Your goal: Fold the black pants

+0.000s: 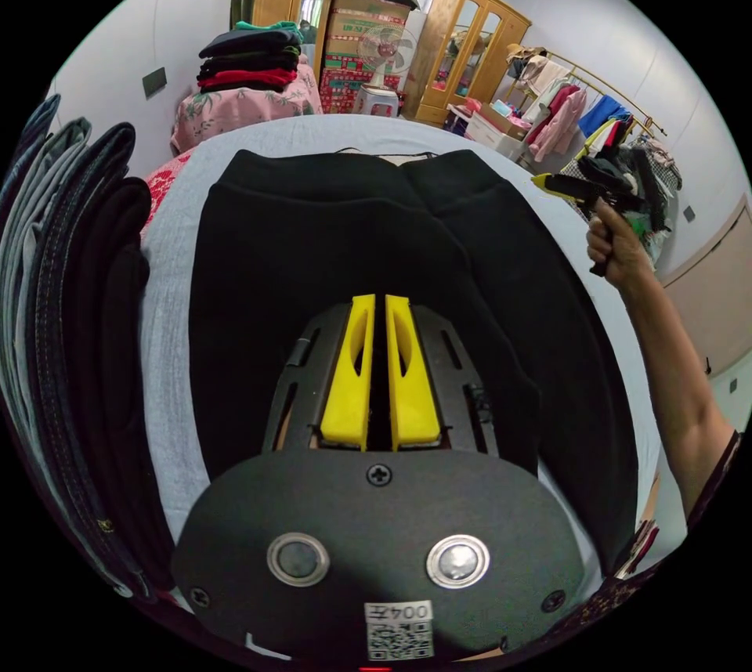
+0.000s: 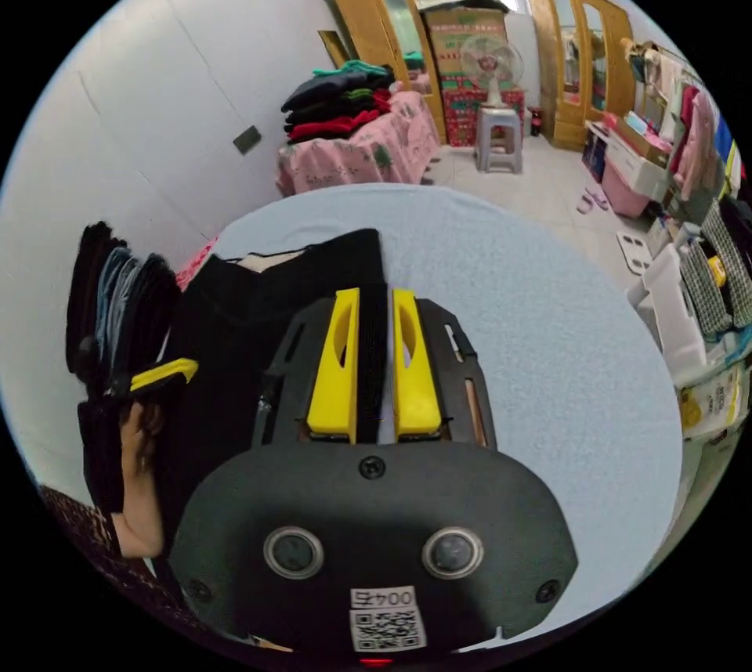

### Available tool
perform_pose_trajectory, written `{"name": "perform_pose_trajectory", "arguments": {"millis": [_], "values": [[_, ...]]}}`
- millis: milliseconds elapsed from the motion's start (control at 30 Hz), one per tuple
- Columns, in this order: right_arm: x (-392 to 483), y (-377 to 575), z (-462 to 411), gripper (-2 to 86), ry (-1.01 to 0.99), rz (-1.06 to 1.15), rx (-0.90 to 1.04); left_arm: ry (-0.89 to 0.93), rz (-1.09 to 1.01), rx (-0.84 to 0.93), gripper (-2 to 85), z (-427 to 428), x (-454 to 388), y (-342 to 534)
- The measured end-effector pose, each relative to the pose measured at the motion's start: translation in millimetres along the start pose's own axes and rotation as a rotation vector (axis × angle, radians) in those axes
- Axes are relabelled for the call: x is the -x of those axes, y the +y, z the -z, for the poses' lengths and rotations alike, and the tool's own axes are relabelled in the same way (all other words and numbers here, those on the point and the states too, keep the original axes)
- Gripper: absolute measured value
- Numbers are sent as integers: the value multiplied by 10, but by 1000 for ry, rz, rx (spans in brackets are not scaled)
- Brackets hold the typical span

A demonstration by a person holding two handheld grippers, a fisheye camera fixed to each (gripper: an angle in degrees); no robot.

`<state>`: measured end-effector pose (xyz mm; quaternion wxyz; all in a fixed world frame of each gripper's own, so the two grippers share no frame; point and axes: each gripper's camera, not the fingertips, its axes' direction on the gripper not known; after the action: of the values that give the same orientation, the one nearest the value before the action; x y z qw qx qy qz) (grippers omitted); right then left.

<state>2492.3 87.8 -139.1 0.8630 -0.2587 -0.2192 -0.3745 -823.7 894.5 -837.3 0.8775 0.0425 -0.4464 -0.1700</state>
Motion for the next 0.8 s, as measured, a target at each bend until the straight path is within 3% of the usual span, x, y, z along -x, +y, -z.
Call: {"name": "perform_pose_trajectory", "arguments": {"millis": [100, 233, 367, 400, 600, 667, 800], "values": [[608, 157, 210, 102, -71, 136, -33, -7, -3, 0, 28, 0, -1, 6], [1464, 97, -130, 117, -72, 265, 42, -16, -7, 1, 27, 0, -1, 20], [2063, 59, -747, 124, 192, 379, 187, 7, 3, 0, 25, -2, 69, 43], [2090, 77, -668, 127, 178, 378, 115, 12, 5, 0, 25, -3, 81, 46], [2189, -18, -229, 174, 187, 157, 171, 28, 12, -2, 25, -9, 129, 90], [2236, 215, -34, 177, 203, 20, 166, 22, 9, -2, 26, -13, 116, 110], [2339, 681, -24, 158, 238, -51, 103, 21, 8, -2, 28, -20, 106, 144]]}}
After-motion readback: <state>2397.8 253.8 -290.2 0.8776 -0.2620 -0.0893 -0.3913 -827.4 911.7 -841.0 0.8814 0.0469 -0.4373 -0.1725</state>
